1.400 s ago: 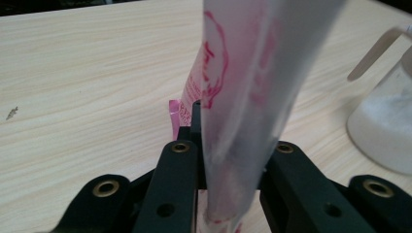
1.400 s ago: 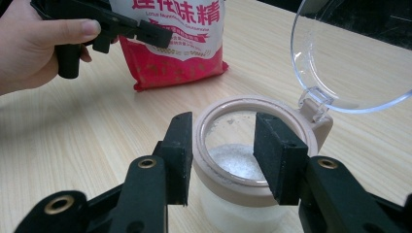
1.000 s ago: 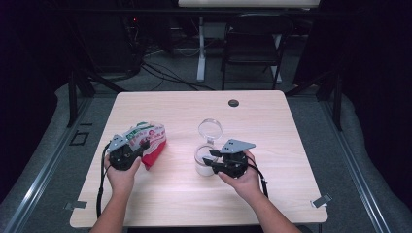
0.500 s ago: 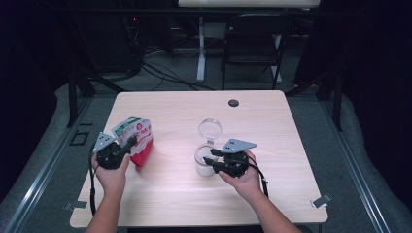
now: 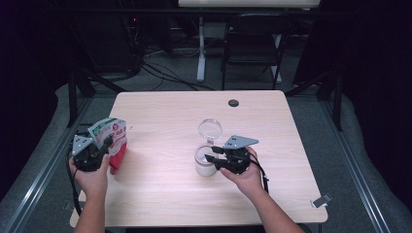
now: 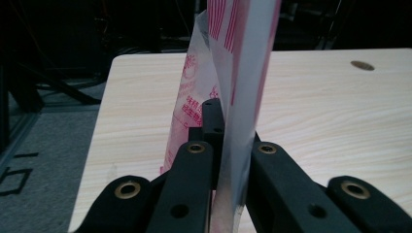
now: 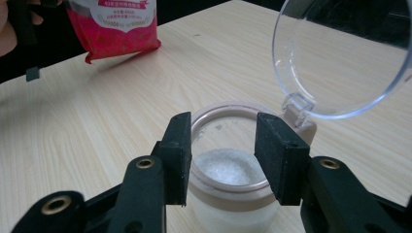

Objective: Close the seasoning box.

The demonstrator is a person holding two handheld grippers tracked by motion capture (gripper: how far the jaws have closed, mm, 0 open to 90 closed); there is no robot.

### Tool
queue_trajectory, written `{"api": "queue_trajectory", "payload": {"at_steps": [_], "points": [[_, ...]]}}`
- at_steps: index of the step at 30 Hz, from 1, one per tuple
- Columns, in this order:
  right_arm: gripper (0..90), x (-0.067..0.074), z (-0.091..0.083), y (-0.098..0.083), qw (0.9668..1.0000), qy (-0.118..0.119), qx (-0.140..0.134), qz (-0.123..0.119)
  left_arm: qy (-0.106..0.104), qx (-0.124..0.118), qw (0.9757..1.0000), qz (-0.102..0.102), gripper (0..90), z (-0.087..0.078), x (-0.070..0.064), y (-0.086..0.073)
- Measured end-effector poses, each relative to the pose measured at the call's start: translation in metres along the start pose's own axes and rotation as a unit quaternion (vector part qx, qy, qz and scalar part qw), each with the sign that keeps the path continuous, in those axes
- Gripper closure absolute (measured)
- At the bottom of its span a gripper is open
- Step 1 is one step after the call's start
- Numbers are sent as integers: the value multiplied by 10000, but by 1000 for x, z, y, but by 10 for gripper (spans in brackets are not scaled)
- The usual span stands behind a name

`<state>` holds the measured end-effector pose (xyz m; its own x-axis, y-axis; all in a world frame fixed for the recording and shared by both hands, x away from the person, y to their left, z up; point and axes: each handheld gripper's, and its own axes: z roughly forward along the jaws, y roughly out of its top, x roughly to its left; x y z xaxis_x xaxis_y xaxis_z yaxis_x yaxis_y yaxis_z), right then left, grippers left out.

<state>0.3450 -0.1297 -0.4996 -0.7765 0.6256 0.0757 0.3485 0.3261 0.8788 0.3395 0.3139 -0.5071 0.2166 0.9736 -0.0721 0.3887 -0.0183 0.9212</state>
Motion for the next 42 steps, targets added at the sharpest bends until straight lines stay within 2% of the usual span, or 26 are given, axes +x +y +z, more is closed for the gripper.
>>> {"api": "queue_trajectory", "payload": {"at_steps": [3, 7, 8, 10, 12, 15, 18, 21, 23, 26, 32, 36, 42], "points": [[570, -4, -3, 3, 10000, -2, -70, 49, 116, 76, 9999, 75, 900, -1, 2, -2], [580, -12, -5, 6, 9996, 119, -161, 220, 221, 70, 9997, -33, 900, -6, 8, -5], [580, -14, -5, 7, 9996, 123, -110, 243, 245, 65, 9996, -100, 900, -8, 11, -6], [575, -17, -4, 8, 9996, 112, -34, 260, 207, 33, 9994, -285, 900, -10, 16, -9], [562, -18, -3, 9, 9997, 11, -10, 256, 139, 64, 9992, -360, 900, -10, 18, -11], [554, -19, -4, 11, 9997, -140, 10, 211, 139, 122, 9993, -316, 899, -9, 17, -12], [549, -22, -7, 13, 9996, -132, 4, 262, 108, 133, 9995, -254, 892, -10, 14, -12], [549, -27, -9, 15, 9992, -61, -39, 384, -12, 73, 9997, -245, 873, -11, 11, -12], [547, -29, -10, 16, 9991, -60, -24, 421, -75, 40, 9997, -236, 841, -12, 9, -12], [545, -32, -12, 20, 9989, -33, -89, 469, -137, 30, 9996, -249, 683, -12, 7, -12], [525, -36, -10, 27, 9987, 18, -39, 504, -268, 102, 9992, -269, 476, -11, 4, -17], [508, -37, -10, 30, 9988, -58, -95, 481, -324, 165, 9992, -193, 421, -11, -2, -21], [489, -41, -14, 36, 9981, -169, -309, 514, -452, 222, 9987, -16, 409, -11, -14, -22]]}}
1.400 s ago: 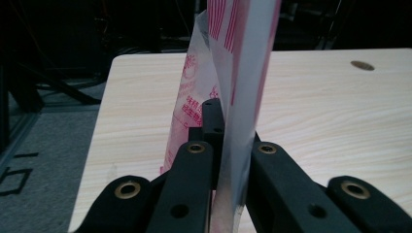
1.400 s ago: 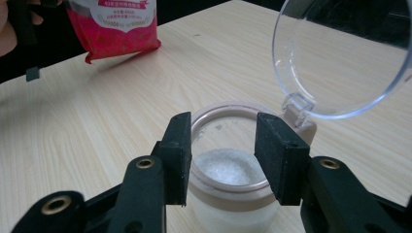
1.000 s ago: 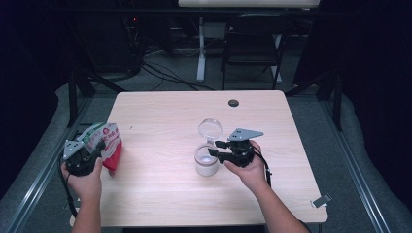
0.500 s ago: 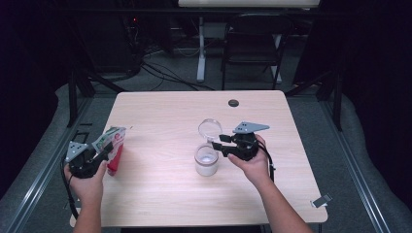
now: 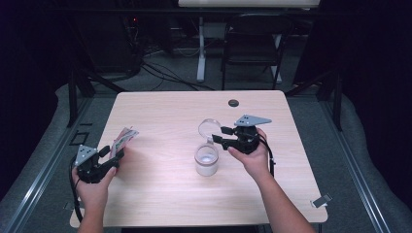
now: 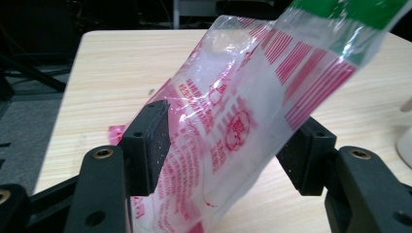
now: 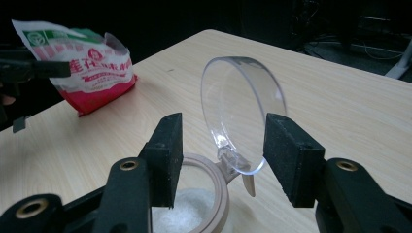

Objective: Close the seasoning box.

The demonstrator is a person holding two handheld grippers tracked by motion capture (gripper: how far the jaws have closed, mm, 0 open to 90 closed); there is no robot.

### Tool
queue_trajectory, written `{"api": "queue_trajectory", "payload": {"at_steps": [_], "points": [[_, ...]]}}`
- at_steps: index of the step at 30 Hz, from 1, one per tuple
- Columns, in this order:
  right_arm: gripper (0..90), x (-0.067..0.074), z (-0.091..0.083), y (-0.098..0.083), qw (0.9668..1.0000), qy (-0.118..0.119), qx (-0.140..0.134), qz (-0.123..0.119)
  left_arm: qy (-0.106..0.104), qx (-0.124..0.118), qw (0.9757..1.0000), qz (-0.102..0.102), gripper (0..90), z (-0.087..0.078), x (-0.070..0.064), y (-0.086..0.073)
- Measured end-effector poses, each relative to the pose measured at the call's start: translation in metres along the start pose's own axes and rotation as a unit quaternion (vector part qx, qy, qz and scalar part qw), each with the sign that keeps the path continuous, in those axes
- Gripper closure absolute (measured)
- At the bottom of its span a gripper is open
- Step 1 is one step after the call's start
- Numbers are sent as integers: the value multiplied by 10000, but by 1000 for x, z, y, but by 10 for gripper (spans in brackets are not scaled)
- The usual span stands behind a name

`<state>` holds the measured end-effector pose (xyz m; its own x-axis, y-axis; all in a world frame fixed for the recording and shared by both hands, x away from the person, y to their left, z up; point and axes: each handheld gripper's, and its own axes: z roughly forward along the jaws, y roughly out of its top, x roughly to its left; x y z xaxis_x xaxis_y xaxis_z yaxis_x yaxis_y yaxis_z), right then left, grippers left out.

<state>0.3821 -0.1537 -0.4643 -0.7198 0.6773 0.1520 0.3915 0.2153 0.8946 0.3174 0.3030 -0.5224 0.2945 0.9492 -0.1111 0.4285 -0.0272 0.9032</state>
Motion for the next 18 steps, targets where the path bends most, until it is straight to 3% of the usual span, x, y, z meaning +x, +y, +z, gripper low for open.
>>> {"api": "queue_trajectory", "payload": {"at_steps": [10, 15, 18], "points": [[486, -11, 4, -1, 9997, -184, -52, 155, -179, 187, 9994, 232, 409, 5, -14, -4], [516, -12, 10, 0, 9996, -257, -68, 42, -181, 281, 9987, 379, 409, 4, -19, -7], [534, -14, 13, -1, 9996, -233, -90, 91, -182, 316, 9984, 427, 409, 4, -20, -9]]}}
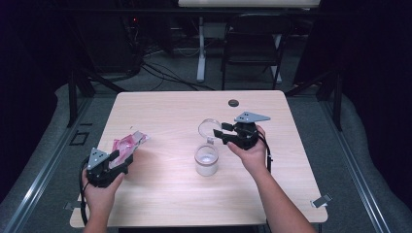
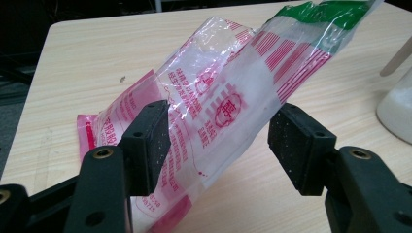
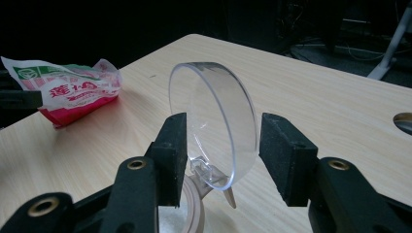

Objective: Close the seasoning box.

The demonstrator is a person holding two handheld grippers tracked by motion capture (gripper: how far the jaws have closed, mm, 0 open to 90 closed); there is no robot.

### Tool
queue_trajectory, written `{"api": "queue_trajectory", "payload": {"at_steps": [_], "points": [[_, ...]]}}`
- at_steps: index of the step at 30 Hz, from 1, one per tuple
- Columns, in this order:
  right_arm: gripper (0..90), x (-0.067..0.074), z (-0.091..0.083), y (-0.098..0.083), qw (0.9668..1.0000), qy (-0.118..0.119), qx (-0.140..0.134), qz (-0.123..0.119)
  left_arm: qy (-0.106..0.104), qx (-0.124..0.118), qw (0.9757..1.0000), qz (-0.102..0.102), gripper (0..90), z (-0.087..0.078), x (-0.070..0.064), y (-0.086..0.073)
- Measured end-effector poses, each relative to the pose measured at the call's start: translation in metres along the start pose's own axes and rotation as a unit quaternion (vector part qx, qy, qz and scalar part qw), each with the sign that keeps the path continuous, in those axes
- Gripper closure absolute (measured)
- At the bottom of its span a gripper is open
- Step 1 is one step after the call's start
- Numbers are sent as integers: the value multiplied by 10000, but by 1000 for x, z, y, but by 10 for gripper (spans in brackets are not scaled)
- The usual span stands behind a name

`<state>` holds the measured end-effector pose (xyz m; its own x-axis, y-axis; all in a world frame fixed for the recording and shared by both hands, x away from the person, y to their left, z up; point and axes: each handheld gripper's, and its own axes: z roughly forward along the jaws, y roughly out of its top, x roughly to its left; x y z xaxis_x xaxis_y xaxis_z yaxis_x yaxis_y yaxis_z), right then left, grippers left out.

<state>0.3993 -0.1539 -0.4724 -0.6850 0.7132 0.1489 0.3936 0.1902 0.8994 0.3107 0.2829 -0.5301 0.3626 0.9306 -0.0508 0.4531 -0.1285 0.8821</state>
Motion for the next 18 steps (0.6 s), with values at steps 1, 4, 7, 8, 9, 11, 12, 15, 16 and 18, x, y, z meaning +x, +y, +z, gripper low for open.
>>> {"api": "queue_trajectory", "payload": {"at_steps": [1, 4, 7, 8, 9, 11, 12, 15, 16, 18], "points": [[540, -1, 1, 0, 10000, 7, 17, 26, 8, 8, 10000, 10, 409, 0, -1, -1], [548, -5, 4, 0, 9999, 55, 15, 114, -16, 68, 10000, 36, 409, -1, -3, -2], [557, -8, 7, 0, 9996, 174, -8, 243, -88, 105, 9999, 25, 409, -1, -6, -4], [559, -9, 8, 0, 9995, 183, -6, 274, -116, 101, 9999, 54, 409, -1, -7, -4], [564, -10, 10, 0, 9995, 183, 30, 259, -122, 103, 9998, 76, 408, -1, -9, -5], [579, -10, 12, -1, 9994, 194, 78, 290, -146, 105, 9998, 82, 409, -1, -10, -6], [590, -11, 13, -1, 9994, 199, 100, 282, -149, 124, 9998, 107, 409, -1, -11, -6], [632, -11, 13, 0, 9993, 227, 64, 294, -161, 129, 9997, 137, 409, 0, -13, -5], [641, -11, 13, 0, 9993, 233, 46, 296, -175, 114, 9997, 124, 409, 0, -14, -5], [668, -12, 11, 0, 9993, 222, 26, 286, -197, 85, 9997, 130, 409, 0, -15, -5]]}}
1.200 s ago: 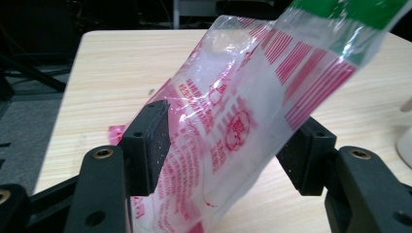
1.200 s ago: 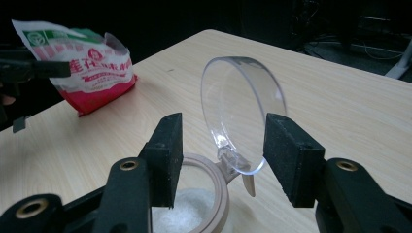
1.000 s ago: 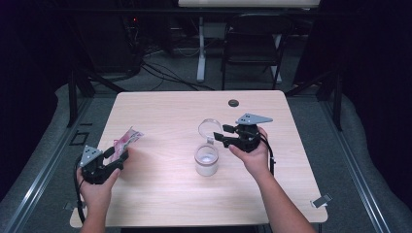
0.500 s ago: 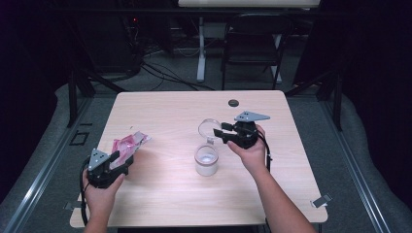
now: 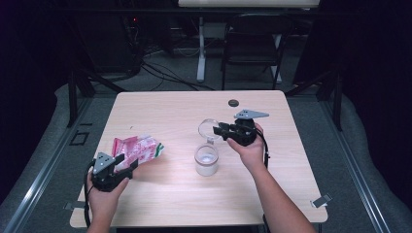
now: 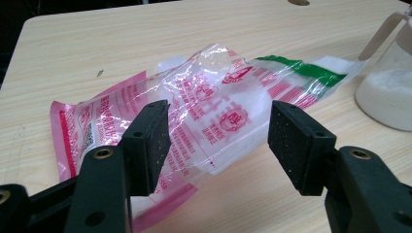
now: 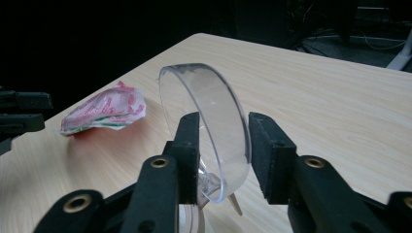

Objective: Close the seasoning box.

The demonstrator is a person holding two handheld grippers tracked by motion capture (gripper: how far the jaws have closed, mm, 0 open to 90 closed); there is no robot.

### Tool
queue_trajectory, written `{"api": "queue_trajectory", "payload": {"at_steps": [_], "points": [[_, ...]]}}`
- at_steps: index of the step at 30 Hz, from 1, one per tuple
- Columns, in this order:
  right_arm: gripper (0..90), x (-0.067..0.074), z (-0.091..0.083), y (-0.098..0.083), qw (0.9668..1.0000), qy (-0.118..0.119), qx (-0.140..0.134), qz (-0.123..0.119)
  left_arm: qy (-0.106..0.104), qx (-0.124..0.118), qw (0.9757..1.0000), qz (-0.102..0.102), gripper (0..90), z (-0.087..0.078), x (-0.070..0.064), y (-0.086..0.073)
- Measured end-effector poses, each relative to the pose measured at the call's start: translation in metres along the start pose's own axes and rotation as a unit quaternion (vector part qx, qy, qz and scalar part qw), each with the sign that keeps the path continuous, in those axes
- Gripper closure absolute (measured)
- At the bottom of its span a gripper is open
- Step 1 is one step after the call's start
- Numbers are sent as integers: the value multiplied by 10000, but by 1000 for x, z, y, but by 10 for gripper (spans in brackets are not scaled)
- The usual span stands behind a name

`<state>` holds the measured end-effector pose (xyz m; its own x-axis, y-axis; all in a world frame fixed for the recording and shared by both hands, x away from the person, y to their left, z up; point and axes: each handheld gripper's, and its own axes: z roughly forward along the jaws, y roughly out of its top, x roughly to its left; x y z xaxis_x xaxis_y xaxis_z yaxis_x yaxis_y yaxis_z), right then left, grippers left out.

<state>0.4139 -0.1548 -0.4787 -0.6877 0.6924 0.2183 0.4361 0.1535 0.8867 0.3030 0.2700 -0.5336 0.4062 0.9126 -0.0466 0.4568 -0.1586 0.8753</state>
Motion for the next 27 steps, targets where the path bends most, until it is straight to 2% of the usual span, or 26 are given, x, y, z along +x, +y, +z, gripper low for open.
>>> {"api": "queue_trajectory", "payload": {"at_steps": [2, 14, 22, 27], "points": [[684, 0, -1, 0, 10000, 23, -78, 42, -5, -7, 10000, 21, 409, 0, -1, 0], [703, 1, -2, 0, 9999, -75, -54, -126, -4, -34, 9999, 97, 410, -1, -4, 2], [700, 2, -2, 0, 9999, -58, -51, -112, -81, -69, 9998, 169, 419, -1, -8, 3], [691, 3, -2, 1, 9998, -74, -26, -183, -187, -123, 9997, 106, 429, -3, -11, 6]]}}
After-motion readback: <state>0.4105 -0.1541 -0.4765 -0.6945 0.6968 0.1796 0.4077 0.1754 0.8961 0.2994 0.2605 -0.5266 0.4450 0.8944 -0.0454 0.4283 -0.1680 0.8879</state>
